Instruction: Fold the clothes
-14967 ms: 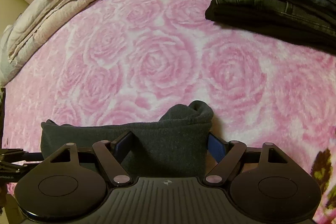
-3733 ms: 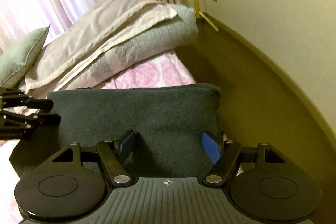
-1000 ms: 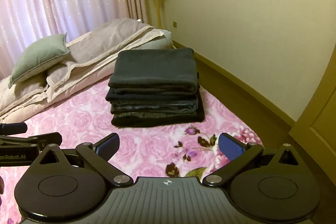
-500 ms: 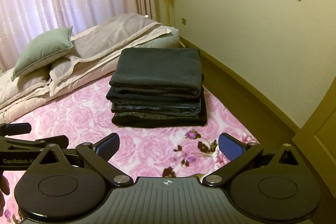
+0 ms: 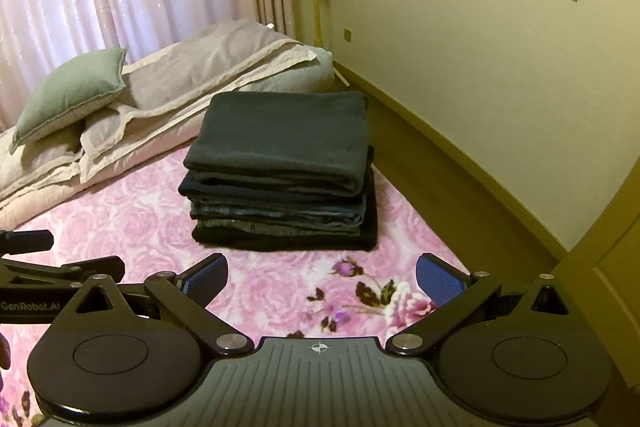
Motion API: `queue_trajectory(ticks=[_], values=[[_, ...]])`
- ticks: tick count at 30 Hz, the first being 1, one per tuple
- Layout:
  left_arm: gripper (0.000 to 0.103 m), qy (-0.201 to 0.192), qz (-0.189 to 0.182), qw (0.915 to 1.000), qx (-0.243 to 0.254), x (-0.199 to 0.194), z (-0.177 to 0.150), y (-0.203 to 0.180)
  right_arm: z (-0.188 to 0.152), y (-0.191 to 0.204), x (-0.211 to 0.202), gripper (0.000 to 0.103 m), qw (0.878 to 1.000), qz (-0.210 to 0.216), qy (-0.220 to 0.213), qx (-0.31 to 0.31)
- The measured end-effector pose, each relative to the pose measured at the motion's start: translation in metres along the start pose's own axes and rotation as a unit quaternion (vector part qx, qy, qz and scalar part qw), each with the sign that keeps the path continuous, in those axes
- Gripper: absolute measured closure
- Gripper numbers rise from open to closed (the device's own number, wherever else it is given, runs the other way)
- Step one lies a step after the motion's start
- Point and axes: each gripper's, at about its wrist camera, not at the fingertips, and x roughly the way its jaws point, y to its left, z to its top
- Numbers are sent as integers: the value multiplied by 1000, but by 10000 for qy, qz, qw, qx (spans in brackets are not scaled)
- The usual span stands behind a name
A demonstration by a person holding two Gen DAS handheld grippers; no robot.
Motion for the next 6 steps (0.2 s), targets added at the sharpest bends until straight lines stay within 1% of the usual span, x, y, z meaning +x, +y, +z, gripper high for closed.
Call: queue_trajectory(ticks=[6], values=[[1, -48, 55, 9999, -91, 6, 6, -2, 5, -8, 10, 0, 10000, 68, 44, 29]])
